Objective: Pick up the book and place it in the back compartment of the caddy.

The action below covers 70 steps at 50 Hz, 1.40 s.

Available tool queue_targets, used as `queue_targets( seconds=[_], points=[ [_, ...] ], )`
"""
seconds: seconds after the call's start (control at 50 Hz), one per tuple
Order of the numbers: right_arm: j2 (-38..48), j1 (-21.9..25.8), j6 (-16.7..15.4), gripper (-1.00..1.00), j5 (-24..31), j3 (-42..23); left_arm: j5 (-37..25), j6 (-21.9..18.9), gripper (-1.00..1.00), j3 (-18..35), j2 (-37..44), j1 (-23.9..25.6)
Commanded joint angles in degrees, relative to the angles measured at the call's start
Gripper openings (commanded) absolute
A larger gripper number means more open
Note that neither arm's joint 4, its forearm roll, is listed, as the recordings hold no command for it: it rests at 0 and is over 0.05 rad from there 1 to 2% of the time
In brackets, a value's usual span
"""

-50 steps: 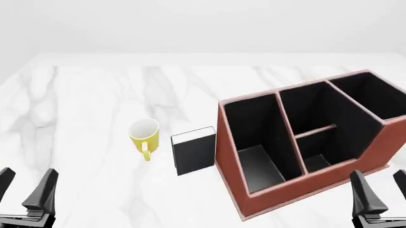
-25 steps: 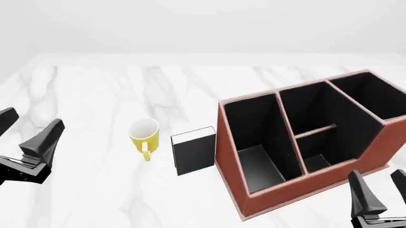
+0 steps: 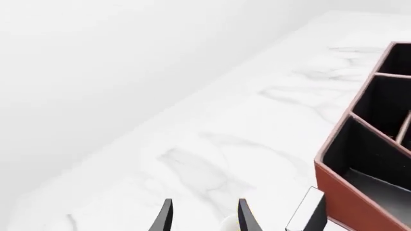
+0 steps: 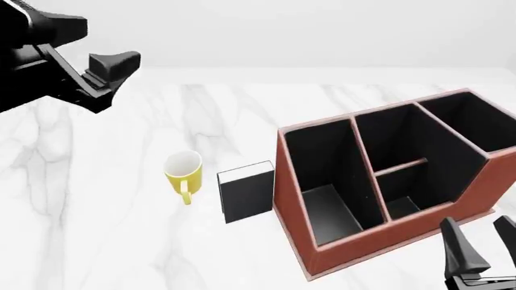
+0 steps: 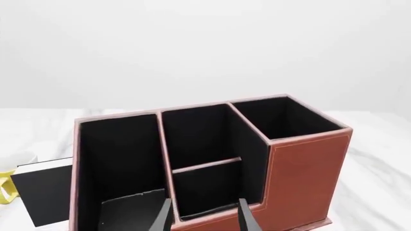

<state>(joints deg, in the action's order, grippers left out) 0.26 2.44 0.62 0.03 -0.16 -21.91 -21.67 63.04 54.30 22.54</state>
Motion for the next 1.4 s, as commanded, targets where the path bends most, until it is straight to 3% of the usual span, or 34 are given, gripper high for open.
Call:
queue_targets(
  seconds=[0.02,0.08,0.12,0.3,0.36,0.4,0.62,0.7,0.88,1.26,1.4],
  points=[
    [0.0,-0.2,0.4,1.0,0.1,0.1,-9.5,-7.3,1.0,20.0,15.0,5.0],
    [-0.1,-0.1,0.4,1.0,0.1,0.1,-10.9,-7.4,1.0,21.9,17.5,4.5],
    [0.1,-0.1,0.5,1.0,0.0,0.1,-12.8,-7.5,1.0,21.2,19.8,6.9],
    [0.0,0.0,0.5,1.0,0.1,0.1,-15.7,-8.9,1.0,20.8,24.5,9.2],
    [0.3,0.0,0.4,1.0,-0.1,0.1,-16.3,-7.2,1.0,21.4,27.2,9.7],
    [0.3,0.0,0.5,1.0,-0.1,0.1,-14.5,-7.9,1.0,21.7,30.0,6.3],
    [-0.1,0.0,0.4,1.0,0.2,0.1,-9.7,-4.7,1.0,15.4,34.6,11.8],
    [0.2,-0.1,0.5,1.0,0.0,0.1,-8.6,-4.5,1.0,13.4,37.6,10.5],
    [0.0,-0.1,0.5,1.0,0.4,0.1,-6.1,-3.7,1.0,10.4,38.4,12.5],
    [0.9,0.1,0.4,1.0,-0.5,0.1,-4.5,1.7,1.0,4.1,37.2,20.7],
    [0.3,0.2,0.5,1.0,0.1,0.1,-3.1,2.3,1.0,2.8,38.4,20.3]
  ],
)
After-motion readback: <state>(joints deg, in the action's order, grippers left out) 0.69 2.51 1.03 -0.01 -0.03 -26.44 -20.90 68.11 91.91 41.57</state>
